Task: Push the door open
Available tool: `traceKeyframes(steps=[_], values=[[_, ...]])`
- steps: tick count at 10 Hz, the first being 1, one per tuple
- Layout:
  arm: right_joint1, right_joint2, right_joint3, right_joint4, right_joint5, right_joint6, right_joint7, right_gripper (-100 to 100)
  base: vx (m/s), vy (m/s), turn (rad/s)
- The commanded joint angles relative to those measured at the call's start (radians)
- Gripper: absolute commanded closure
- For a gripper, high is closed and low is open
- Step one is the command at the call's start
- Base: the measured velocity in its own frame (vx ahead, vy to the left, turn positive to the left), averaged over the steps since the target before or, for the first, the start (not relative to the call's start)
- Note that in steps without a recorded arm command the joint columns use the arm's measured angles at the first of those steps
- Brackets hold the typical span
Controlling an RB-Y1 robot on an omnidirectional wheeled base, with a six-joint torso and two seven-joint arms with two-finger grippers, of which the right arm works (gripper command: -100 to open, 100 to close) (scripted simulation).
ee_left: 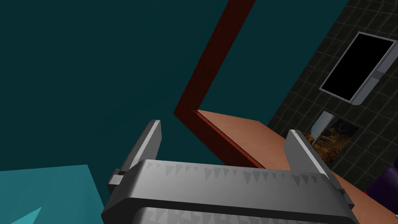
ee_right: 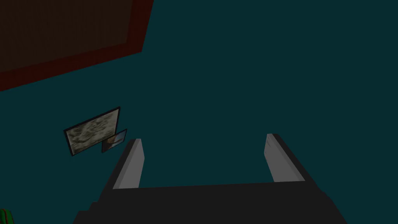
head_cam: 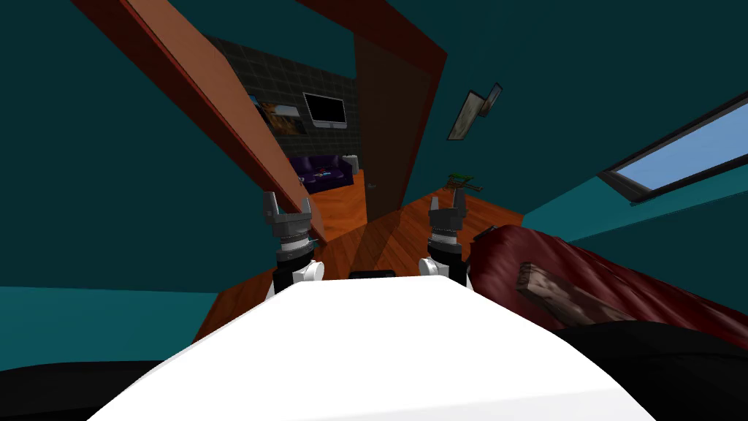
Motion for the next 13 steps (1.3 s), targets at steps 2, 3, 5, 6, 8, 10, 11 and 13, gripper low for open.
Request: traceKeyframes(steps=[2, 3, 5, 6, 8, 10, 11, 13], values=[[-0.016, -0.015, 0.022, 0.040, 0.001, -0.007, -0.003, -100, 0.144, -0.010, -0.049], [-0.023, -0.021, 0.031, 0.058, 0.001, -0.011, -0.004, -100, 0.187, 0.005, -0.027], [-0.040, -0.035, 0.055, 0.101, 0.001, -0.019, -0.007, -100, 0.212, -0.002, -0.056], [-0.049, -0.043, 0.069, 0.126, 0.002, -0.024, -0.008, -100, 0.175, -0.016, -0.037], [-0.066, -0.054, 0.092, 0.169, 0.002, -0.032, -0.011, -100, 0.160, -0.011, -0.057], [-0.079, -0.062, 0.109, 0.201, 0.003, -0.037, -0.013, -100, 0.108, -0.001, -0.038], [-0.085, -0.066, 0.118, 0.217, 0.003, -0.040, -0.014, -100, 0.088, 0.006, -0.037], [-0.098, -0.074, 0.136, 0.251, 0.004, -0.047, -0.016, -100, 0.093, 0.002, -0.042]])
